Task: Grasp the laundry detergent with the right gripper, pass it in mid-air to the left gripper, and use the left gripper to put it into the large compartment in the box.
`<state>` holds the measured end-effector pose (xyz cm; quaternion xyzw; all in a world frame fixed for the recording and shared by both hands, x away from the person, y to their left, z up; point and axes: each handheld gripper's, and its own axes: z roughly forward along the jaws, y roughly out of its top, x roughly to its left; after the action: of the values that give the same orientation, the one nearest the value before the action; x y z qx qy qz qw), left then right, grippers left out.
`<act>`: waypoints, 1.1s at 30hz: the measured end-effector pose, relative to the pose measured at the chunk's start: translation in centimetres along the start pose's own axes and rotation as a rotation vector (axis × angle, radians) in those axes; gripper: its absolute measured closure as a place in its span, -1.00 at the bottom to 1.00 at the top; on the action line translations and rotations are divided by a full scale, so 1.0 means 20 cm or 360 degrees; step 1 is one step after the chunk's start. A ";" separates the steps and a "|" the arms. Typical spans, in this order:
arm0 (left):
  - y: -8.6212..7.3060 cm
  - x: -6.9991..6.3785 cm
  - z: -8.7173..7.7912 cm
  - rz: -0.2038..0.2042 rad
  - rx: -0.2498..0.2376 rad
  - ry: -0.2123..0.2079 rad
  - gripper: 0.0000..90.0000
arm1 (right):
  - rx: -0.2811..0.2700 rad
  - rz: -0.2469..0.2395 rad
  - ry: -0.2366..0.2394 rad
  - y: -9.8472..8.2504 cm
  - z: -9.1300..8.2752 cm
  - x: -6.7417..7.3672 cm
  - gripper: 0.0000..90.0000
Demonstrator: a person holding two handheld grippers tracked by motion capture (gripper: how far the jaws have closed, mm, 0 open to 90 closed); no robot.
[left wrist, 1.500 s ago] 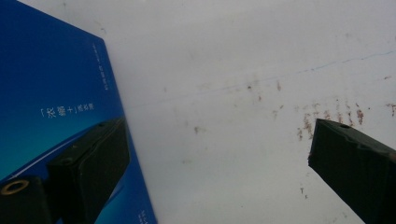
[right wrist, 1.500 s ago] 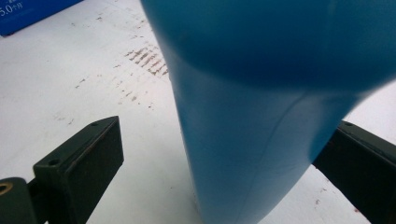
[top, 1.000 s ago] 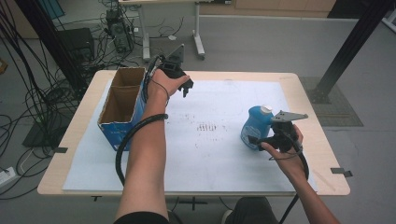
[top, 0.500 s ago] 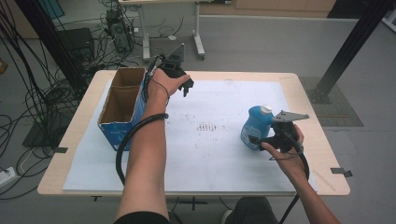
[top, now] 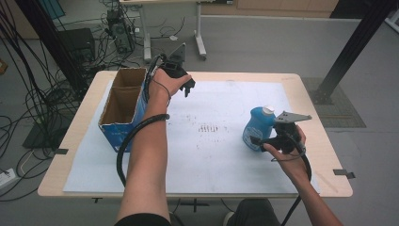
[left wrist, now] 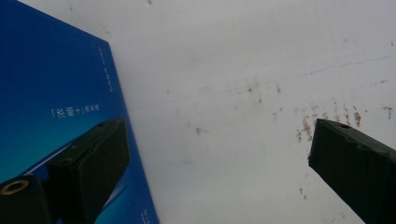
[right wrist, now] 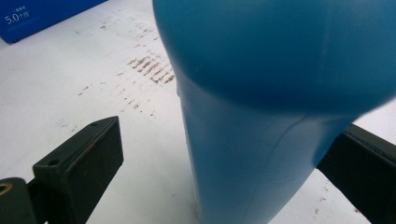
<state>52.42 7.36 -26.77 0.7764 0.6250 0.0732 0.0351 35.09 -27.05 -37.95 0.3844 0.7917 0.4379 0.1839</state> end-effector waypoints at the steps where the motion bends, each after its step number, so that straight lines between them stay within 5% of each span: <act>1: 0.00 0.00 0.00 -0.0005 -0.0003 0.0000 -0.87 | 0.0000 -0.0002 -0.0001 0.00 0.00 0.00 -0.95; 33: 0.00 0.01 -0.01 -0.0012 -0.0012 -0.0003 -0.87 | -0.0020 0.0004 0.0007 0.00 0.01 0.00 -0.95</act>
<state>52.39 7.48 -26.56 0.7740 0.6275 0.0748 0.0390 35.15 -26.92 -38.00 0.3833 0.7888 0.4439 0.1839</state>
